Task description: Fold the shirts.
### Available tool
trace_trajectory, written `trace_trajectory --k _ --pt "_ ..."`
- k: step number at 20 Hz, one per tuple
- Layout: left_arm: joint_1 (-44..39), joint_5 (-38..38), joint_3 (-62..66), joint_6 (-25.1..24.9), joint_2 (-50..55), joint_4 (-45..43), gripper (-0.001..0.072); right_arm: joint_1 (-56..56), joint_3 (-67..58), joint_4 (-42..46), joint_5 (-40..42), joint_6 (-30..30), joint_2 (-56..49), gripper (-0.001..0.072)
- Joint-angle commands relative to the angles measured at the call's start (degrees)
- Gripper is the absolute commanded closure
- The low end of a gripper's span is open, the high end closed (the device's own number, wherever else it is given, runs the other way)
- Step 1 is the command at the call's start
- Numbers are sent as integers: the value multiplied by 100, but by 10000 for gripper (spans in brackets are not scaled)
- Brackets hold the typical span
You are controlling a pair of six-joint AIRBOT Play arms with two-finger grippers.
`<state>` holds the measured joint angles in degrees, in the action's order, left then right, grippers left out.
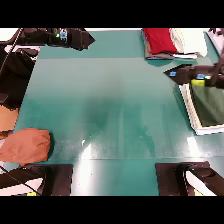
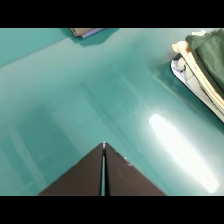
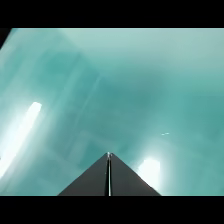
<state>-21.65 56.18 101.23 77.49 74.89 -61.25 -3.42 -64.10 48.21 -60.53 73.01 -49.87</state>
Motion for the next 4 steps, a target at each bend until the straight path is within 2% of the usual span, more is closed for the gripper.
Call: trace_trajectory --k 1,4 --pt "-2 -90 2 2 -2 -2 677 -544 -4 -13 103 -7 -260 691" --pt "-2 -90 2 2 -2 -2 678 -603 -4 -24 92 -2 -404 690"
